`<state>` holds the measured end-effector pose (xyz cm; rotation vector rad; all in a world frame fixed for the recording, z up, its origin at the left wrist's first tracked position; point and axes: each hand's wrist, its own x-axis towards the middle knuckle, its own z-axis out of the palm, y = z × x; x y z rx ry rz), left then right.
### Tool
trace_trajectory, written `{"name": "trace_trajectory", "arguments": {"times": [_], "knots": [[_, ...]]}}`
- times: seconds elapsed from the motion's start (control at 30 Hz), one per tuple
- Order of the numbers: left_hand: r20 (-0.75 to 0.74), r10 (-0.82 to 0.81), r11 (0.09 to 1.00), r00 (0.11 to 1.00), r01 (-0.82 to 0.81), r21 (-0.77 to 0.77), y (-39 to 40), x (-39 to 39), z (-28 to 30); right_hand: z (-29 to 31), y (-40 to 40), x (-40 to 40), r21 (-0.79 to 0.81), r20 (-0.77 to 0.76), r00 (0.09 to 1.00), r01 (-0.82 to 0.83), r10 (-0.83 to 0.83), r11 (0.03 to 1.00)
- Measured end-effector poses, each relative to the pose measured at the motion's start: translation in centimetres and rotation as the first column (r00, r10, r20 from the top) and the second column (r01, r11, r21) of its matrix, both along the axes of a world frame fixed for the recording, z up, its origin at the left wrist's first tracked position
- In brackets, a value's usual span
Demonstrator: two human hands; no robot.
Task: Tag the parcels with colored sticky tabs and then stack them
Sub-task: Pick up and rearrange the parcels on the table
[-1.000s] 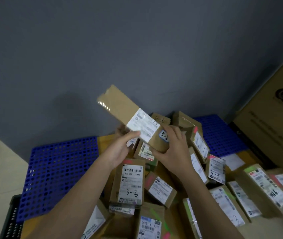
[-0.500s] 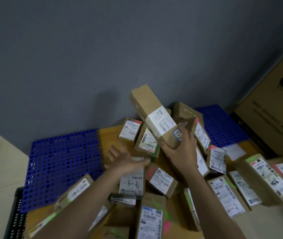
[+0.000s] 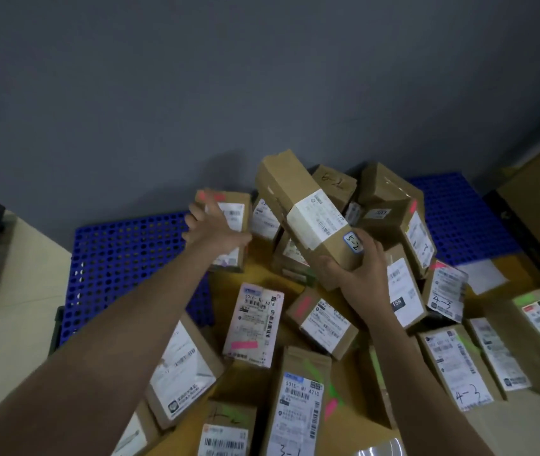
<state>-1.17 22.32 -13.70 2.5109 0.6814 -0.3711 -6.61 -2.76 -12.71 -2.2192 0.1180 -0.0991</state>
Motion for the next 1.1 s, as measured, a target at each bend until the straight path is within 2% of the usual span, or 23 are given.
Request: {"name": "trace_trajectory", "arguments": {"times": [0.17, 0.33, 0.5, 0.6, 0.67, 0.73, 0.8, 0.9, 0.93, 1.0, 1.07, 1.1], "knots": [[-0.017, 0.059, 0.995, 0.998, -0.057, 0.084, 2.4, 3.1, -3.0, -2.4, -0.3, -1.2, 0.042, -0.085, 0.995, -0.04, 0.044, 0.998], [0.008, 0.18, 0.983, 0.984, -0.181, 0.017, 0.9, 4.3, -5.7, -4.1, 0.1, -2.2, 0.084, -0.113, 0.993, -0.031, 0.04, 0.996], [0.149, 0.203, 0.962, 0.968, -0.168, -0.216, 1.0, 4.4, -7.3, -4.5, -0.2, -2.7, 0.082, -0.111, 0.991, -0.066, 0.075, 0.994], [0.316, 0.33, 0.9, 0.889, -0.196, -0.389, 1.8, 3.1, -6.9, -4.1, -0.6, -3.4, 0.04, -0.098, 0.988, -0.114, 0.117, 0.993], [0.306, 0.462, 0.832, 0.832, -0.288, -0.474, 1.9, 1.0, -5.6, -3.9, -0.9, -4.3, 0.0, -0.088, 0.986, -0.145, 0.144, 0.989], [0.294, 0.513, 0.78, 0.807, -0.294, -0.552, 1.8, -1.3, -4.7, -4.2, -1.2, -5.2, -0.027, -0.095, 0.977, -0.196, 0.193, 0.98], [0.342, 0.439, 0.818, 0.83, -0.213, -0.534, 1.2, -3.4, -3.9, -4.8, -1.4, -6.0, -0.067, -0.092, 0.959, -0.273, 0.266, 0.96], [0.421, 0.225, 0.893, 0.879, -0.013, -0.45, -0.1, -6.2, -3.1, -5.7, -0.8, -6.9, -0.152, -0.105, 0.932, -0.359, 0.346, 0.921], [0.447, 0.104, 0.925, 0.889, 0.079, -0.371, -0.7, -6.9, -3.0, -6.0, -0.6, -7.1, -0.167, -0.123, 0.926, -0.375, 0.358, 0.912], [0.397, -0.218, 0.961, 0.892, 0.268, -0.074, -1.9, -8.1, -2.7, -6.4, -0.4, -7.4, -0.174, -0.177, 0.91, -0.403, 0.374, 0.899], [0.305, -0.449, 0.893, 0.84, 0.422, 0.153, -2.9, -8.8, -2.9, -6.2, -1.0, -8.0, -0.124, -0.209, 0.904, -0.402, 0.372, 0.907], [0.287, -0.511, 0.858, 0.81, 0.466, 0.215, -3.3, -9.1, -2.9, -5.9, -1.5, -8.5, -0.044, -0.208, 0.917, -0.356, 0.34, 0.933]]}}
